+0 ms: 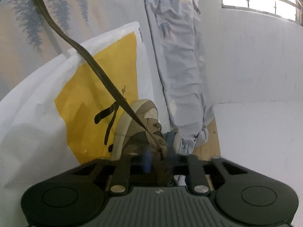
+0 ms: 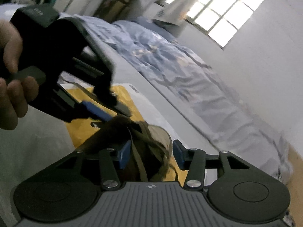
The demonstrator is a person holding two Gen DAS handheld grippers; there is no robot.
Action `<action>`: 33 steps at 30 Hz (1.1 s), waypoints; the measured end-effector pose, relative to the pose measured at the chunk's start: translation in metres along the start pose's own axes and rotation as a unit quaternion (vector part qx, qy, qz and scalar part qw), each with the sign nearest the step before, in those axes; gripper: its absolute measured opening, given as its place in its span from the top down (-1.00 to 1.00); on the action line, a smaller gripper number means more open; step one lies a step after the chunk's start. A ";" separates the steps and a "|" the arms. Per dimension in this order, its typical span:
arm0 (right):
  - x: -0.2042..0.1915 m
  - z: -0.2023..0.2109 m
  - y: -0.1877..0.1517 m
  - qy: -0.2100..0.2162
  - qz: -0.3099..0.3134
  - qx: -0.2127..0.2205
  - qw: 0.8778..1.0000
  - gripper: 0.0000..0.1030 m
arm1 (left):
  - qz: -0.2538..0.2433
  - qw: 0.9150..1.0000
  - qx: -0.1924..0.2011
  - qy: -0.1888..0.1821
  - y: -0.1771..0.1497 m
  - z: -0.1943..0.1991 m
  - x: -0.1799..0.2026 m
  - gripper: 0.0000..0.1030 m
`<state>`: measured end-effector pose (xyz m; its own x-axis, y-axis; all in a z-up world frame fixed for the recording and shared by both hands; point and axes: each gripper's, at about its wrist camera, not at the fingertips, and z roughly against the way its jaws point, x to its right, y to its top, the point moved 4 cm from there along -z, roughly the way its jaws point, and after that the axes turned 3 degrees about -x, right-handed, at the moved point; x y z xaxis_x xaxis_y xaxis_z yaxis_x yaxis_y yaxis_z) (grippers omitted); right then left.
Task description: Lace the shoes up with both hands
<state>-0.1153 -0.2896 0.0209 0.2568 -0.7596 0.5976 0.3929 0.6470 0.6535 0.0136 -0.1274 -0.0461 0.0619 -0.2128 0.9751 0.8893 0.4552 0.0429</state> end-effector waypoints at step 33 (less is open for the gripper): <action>0.026 0.000 -0.015 -0.054 -0.088 -0.046 0.994 -0.19 | -0.076 0.992 0.096 -0.011 0.025 0.050 0.038 1.00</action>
<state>-0.1149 -0.3192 0.0265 0.0818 -0.8455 0.5277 0.5038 0.4919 0.7100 0.0156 -0.0812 0.0032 -0.0783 -0.2743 0.9584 0.7845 0.5763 0.2290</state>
